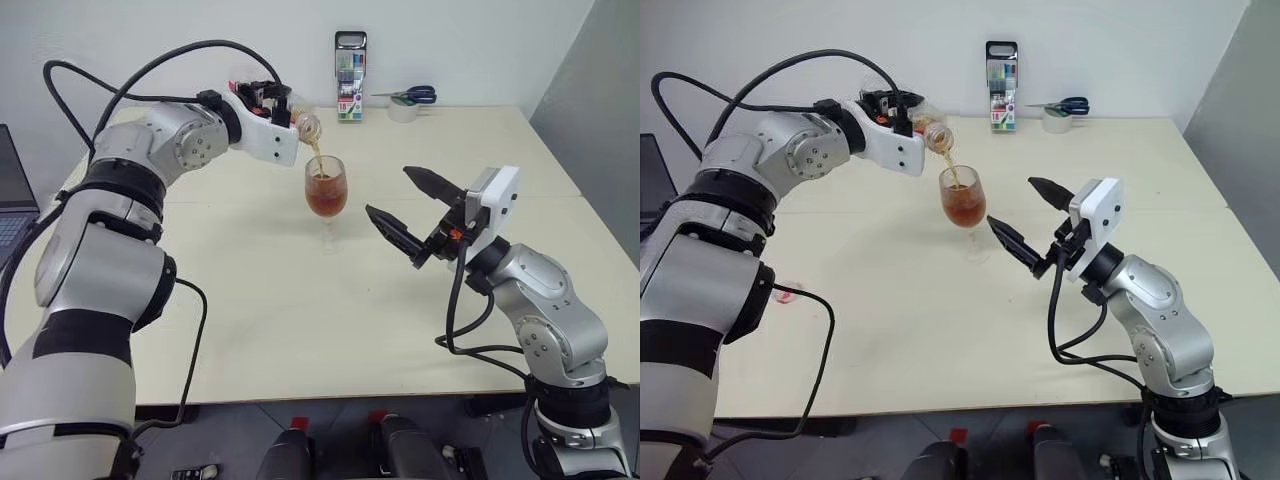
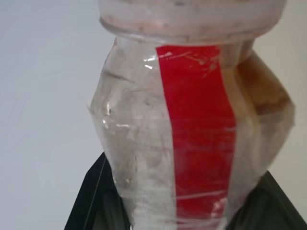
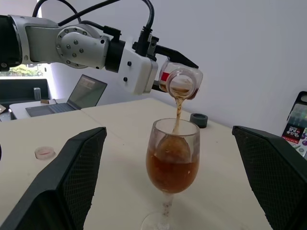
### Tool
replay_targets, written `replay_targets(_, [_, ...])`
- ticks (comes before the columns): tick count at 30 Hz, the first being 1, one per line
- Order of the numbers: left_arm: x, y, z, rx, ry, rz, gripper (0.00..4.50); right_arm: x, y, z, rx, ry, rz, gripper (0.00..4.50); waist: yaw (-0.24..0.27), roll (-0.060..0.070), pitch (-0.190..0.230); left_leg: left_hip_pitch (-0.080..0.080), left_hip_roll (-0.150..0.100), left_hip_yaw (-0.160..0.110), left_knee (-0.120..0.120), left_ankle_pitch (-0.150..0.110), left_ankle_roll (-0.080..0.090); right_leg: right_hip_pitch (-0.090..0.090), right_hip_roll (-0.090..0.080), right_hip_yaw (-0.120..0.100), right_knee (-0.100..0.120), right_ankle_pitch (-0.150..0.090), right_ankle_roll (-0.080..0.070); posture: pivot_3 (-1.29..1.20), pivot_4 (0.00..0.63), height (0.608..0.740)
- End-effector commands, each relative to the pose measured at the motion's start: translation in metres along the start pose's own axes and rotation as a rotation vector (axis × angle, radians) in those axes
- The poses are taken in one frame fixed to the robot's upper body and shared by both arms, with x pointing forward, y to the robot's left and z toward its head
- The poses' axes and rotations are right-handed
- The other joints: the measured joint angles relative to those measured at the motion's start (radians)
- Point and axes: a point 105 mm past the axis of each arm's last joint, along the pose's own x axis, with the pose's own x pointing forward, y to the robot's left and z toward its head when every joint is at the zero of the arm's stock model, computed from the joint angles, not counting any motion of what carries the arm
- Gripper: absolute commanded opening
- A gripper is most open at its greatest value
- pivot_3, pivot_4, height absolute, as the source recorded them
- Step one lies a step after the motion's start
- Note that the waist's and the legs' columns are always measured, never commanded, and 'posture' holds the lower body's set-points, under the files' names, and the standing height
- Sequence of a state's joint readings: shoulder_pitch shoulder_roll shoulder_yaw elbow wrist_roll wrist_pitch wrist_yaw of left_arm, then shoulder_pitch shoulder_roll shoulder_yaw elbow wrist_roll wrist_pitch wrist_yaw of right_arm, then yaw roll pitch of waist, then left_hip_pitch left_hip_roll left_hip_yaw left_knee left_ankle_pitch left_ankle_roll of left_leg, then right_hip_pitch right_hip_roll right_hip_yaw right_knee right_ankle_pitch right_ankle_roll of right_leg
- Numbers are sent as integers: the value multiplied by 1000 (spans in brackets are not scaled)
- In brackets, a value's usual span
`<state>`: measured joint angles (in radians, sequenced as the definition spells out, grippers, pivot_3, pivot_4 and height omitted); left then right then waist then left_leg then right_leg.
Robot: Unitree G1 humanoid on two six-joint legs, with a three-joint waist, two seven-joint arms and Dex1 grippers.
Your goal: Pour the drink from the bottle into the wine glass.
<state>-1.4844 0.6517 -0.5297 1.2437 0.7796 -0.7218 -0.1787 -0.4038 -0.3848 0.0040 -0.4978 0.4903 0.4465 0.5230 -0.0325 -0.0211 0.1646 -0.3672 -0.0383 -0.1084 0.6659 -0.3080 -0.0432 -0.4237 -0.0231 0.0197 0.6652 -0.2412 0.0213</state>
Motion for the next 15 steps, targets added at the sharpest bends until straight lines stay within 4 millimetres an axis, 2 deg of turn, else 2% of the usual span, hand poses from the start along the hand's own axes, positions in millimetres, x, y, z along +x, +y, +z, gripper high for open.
replay_targets(1, [-3,14,-3,-98,1,67,1830,0,1,11,-39,-39,12,4500,0,0,0,0,0,0,0,0,0,0,0,0,0,0,0,0,150,740])
replay_targets(5, [-4,15,-3,-217,-12,89,1830,-1,1,8,-35,-36,13,4500,0,0,0,0,0,0,0,0,0,0,0,0,0,0,0,0,150,740])
replay_targets(10, [-10,28,0,-455,-85,183,1830,0,4,7,-22,-36,29,4500,0,0,0,0,0,0,1,0,-1,0,0,0,0,0,0,0,150,740])
replay_targets(15, [-20,42,-20,-813,-66,334,1830,3,8,8,-16,-38,71,4500,-3,0,0,0,0,0,2,0,-1,0,0,0,1,0,0,0,150,740])
